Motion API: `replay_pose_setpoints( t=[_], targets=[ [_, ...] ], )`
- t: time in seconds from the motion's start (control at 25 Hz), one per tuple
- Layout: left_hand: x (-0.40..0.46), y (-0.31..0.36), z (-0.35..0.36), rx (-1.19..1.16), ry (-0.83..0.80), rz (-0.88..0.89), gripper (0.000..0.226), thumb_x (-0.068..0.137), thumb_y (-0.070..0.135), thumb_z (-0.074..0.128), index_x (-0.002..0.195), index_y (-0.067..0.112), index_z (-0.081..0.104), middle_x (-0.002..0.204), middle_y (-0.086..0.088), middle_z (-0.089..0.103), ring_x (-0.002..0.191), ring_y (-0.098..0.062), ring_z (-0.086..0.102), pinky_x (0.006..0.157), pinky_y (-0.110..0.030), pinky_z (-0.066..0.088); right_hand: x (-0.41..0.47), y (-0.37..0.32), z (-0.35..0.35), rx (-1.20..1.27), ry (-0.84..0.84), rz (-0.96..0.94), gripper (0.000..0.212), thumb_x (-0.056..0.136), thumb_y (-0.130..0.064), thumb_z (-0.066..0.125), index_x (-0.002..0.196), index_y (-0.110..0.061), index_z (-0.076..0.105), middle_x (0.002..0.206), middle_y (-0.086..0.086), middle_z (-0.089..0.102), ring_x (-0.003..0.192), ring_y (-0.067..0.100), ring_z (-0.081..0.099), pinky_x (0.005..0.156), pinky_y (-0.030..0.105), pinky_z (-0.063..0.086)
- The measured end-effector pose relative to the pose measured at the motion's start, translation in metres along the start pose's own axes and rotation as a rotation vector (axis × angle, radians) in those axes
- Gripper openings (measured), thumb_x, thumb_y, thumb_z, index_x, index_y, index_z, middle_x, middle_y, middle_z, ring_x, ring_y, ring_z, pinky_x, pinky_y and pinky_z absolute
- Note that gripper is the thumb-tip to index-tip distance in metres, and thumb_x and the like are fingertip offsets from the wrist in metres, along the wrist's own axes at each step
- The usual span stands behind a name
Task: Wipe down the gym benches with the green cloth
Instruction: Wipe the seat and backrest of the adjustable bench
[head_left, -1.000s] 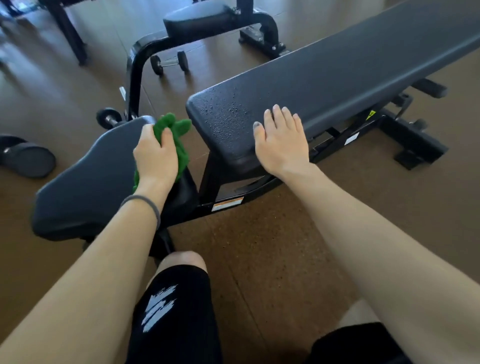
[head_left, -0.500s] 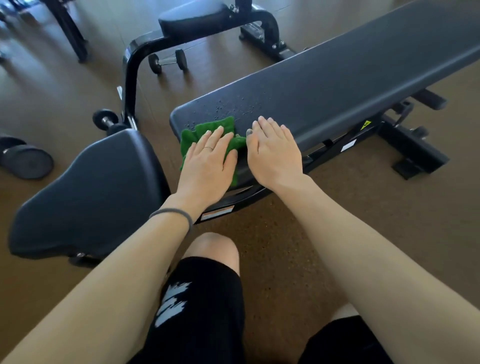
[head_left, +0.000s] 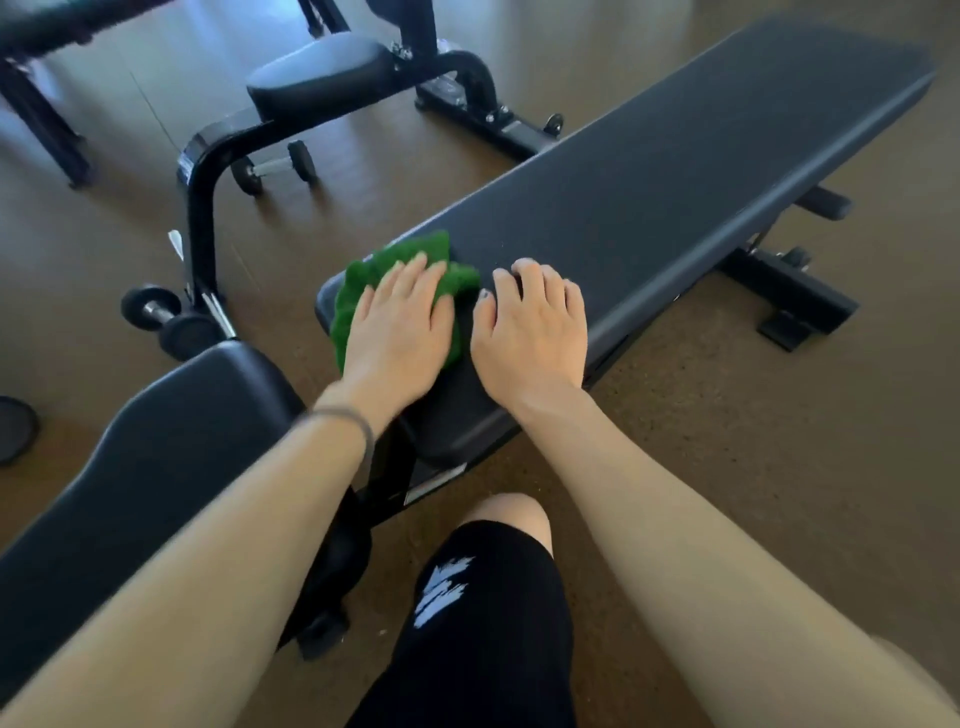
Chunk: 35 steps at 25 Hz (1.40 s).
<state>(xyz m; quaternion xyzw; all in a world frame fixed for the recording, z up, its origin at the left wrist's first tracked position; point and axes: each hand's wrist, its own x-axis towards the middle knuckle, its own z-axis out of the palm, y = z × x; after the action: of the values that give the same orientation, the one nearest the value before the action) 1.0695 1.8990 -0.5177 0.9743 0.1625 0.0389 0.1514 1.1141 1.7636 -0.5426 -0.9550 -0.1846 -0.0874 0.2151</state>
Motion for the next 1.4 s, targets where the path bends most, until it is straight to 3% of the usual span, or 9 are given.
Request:
replay_pose_setpoints(
  t=[0.12, 0.4, 0.6, 0.76, 0.96, 1.16, 1.24, 1.32, 1.4],
  targets=[
    [-0.049, -0.011, -0.001, 0.005, -0.018, 0.046, 0.051, 0.109, 0.039, 0.032, 0.159, 0.033, 0.031, 0.169, 0.011, 0.02, 0.157, -0.012, 0.012, 0.129, -0.041, 0.006, 0.003, -0.007, 0.001, -0.017, 0.042, 0.041, 0.047, 0.105, -0.038, 0.032, 0.136, -0.017, 0.061, 0.145, 0.003, 0.054, 0.138, 0.025, 0.045, 0.118, 0.045, 0.03],
    [0.058, -0.033, -0.004, 0.007, -0.032, 0.052, 0.05, 0.11, 0.043, 0.027, 0.158, 0.034, 0.032, 0.17, 0.009, 0.021, 0.157, -0.015, 0.012, 0.128, -0.043, 0.008, 0.005, -0.007, 0.006, 0.001, 0.153, 0.102, 0.042, 0.104, -0.038, 0.036, 0.128, -0.024, 0.067, 0.133, -0.005, 0.06, 0.129, 0.017, 0.051, 0.112, 0.037, 0.033],
    [-0.028, -0.036, 0.0, -0.007, 0.008, 0.071, 0.052, 0.108, 0.041, 0.031, 0.16, 0.032, 0.03, 0.17, 0.01, 0.019, 0.158, -0.014, 0.01, 0.128, -0.044, 0.006, 0.003, -0.008, 0.009, 0.032, 0.208, 0.109, 0.042, 0.104, -0.037, 0.036, 0.124, -0.024, 0.071, 0.131, -0.007, 0.062, 0.126, 0.016, 0.054, 0.112, 0.036, 0.033],
    [0.019, -0.05, -0.004, -0.035, 0.011, 0.116, 0.047, 0.108, 0.04, 0.033, 0.155, 0.035, 0.04, 0.167, 0.01, 0.029, 0.156, -0.015, 0.019, 0.127, -0.046, 0.01, 0.004, -0.007, 0.01, 0.063, 0.226, 0.12, 0.041, 0.104, -0.034, 0.036, 0.121, -0.025, 0.072, 0.128, -0.009, 0.063, 0.123, 0.014, 0.055, 0.112, 0.035, 0.035],
    [0.053, -0.055, -0.005, -0.083, 0.128, -0.189, 0.045, 0.108, 0.04, 0.032, 0.149, 0.031, 0.046, 0.155, 0.003, 0.045, 0.143, -0.026, 0.038, 0.118, -0.052, 0.029, 0.005, -0.007, 0.008, 0.091, 0.236, 0.139, 0.045, 0.103, -0.036, 0.033, 0.119, -0.026, 0.073, 0.128, -0.009, 0.064, 0.123, 0.012, 0.056, 0.114, 0.034, 0.034],
    [-0.052, -0.024, 0.014, -0.421, 0.197, -0.197, 0.046, 0.108, 0.02, 0.044, 0.153, 0.01, 0.042, 0.167, -0.008, 0.026, 0.157, -0.029, 0.006, 0.126, -0.035, 0.004, 0.003, -0.007, 0.01, 0.108, 0.272, 0.144, 0.044, 0.104, -0.034, 0.034, 0.118, -0.025, 0.074, 0.128, -0.009, 0.066, 0.123, 0.011, 0.057, 0.112, 0.033, 0.034],
    [-0.051, -0.019, 0.014, -0.413, 0.158, -0.184, 0.047, 0.108, 0.022, 0.045, 0.153, 0.013, 0.042, 0.167, -0.004, 0.024, 0.158, -0.027, 0.004, 0.128, -0.042, 0.005, 0.003, -0.006, 0.011, 0.111, 0.278, 0.139, 0.043, 0.104, -0.033, 0.035, 0.118, -0.024, 0.075, 0.127, -0.009, 0.066, 0.121, 0.011, 0.057, 0.111, 0.033, 0.035],
    [-0.014, -0.029, 0.012, -0.325, 0.195, -0.207, 0.043, 0.106, 0.024, 0.047, 0.149, 0.017, 0.049, 0.164, -0.001, 0.034, 0.156, -0.028, 0.014, 0.125, -0.056, 0.015, 0.004, -0.005, 0.011, 0.115, 0.27, 0.137, 0.043, 0.104, -0.032, 0.035, 0.117, -0.024, 0.075, 0.127, -0.009, 0.065, 0.122, 0.011, 0.057, 0.111, 0.032, 0.034],
    [0.03, -0.048, 0.001, -0.315, 0.188, -0.284, 0.041, 0.105, 0.028, 0.045, 0.144, 0.02, 0.054, 0.158, 0.0, 0.043, 0.152, -0.027, 0.025, 0.12, -0.057, 0.025, 0.004, -0.005, 0.011, 0.114, 0.258, 0.14, 0.043, 0.104, -0.031, 0.034, 0.117, -0.024, 0.075, 0.127, -0.009, 0.065, 0.122, 0.011, 0.056, 0.112, 0.032, 0.034]
  ],
)
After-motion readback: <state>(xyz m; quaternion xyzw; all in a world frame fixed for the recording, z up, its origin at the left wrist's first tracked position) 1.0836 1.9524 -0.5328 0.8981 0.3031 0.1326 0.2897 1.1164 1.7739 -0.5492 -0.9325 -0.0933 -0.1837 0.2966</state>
